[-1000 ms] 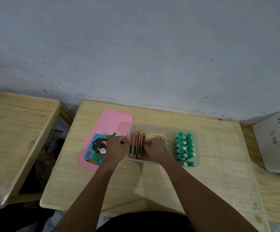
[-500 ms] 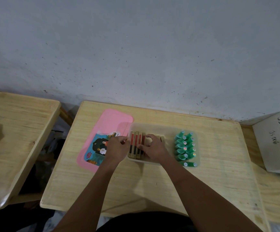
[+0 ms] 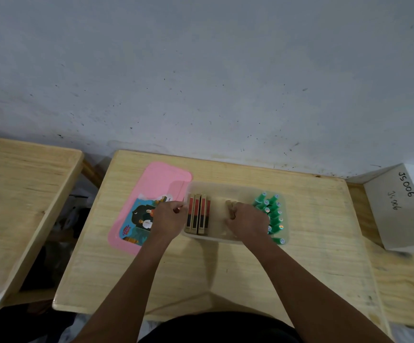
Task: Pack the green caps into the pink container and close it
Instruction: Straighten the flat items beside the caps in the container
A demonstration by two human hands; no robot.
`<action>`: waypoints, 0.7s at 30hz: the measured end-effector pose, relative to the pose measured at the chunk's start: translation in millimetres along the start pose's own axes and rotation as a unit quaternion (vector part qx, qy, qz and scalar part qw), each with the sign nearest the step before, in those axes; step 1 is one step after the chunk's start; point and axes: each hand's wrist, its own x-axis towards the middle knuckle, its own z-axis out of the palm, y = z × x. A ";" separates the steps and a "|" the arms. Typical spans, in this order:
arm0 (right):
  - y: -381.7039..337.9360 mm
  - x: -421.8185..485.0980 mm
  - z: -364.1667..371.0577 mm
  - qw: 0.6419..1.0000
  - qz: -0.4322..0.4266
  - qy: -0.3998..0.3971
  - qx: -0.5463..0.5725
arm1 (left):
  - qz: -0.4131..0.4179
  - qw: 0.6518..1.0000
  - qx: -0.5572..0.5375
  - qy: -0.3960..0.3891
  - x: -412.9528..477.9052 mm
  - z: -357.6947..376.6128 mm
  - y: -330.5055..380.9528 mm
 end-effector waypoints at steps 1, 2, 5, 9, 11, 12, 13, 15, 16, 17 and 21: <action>-0.2 0.4 1.9 1.000 -0.007 -0.010 -0.019 | 0.000 1.000 -0.001 0.000 -0.1 0.0 -0.3; -0.7 0.8 3.6 0.999 -0.016 -0.011 -0.035 | 0.000 1.000 -0.001 0.000 -0.3 -0.1 -0.3; -2.3 3.3 8.2 0.997 -0.034 -0.003 -0.069 | -0.004 1.000 -0.003 -0.003 -0.5 -0.5 -0.7; -4.3 4.6 11.8 0.996 -0.038 0.004 -0.075 | -0.008 1.000 -0.014 0.000 0.4 0.2 -2.3; -3.1 4.8 12.0 0.998 -0.040 0.007 -0.050 | -0.006 1.000 -0.016 -0.001 0.8 0.1 -2.6; -2.0 5.1 11.4 0.999 -0.041 0.009 -0.032 | -0.005 1.000 -0.017 -0.003 0.8 0.2 -2.8; -0.4 5.7 10.8 0.999 -0.043 0.010 -0.014 | -0.004 1.000 -0.019 -0.006 0.7 0.4 -3.1; 2.1 6.8 10.1 0.999 -0.051 0.003 0.014 | -0.003 1.000 -0.020 -0.008 0.5 0.4 -3.8; 2.7 6.6 9.6 0.998 -0.053 0.000 0.021 | -0.003 1.000 -0.021 -0.008 0.6 0.5 -4.0; 3.3 6.7 9.7 0.998 -0.052 -0.002 0.028 | -0.004 1.000 -0.022 -0.009 0.7 0.6 -4.3; 2.5 7.3 12.9 0.997 -0.041 -0.005 0.071 | -0.005 1.000 -0.018 -0.004 0.1 0.1 -1.8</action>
